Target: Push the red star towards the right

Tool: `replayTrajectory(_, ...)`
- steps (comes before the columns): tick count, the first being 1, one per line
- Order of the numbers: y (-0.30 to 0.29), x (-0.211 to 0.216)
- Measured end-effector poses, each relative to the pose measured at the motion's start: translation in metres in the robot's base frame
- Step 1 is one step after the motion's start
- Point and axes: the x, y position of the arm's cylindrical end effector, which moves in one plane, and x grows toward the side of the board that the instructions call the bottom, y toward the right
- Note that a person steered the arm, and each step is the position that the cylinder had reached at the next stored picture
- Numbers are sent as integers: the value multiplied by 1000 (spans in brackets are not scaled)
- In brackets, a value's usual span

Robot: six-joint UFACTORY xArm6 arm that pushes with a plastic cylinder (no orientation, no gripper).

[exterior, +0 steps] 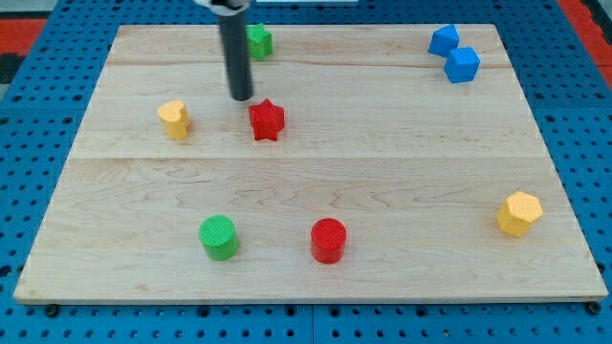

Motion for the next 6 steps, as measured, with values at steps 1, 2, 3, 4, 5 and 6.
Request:
replayTrajectory(1,7,29)
replayTrajectory(2,37,30)
replayTrajectory(3,41,66)
replayTrajectory(4,56,69)
replayTrajectory(5,89,38)
replayTrajectory(6,128,33)
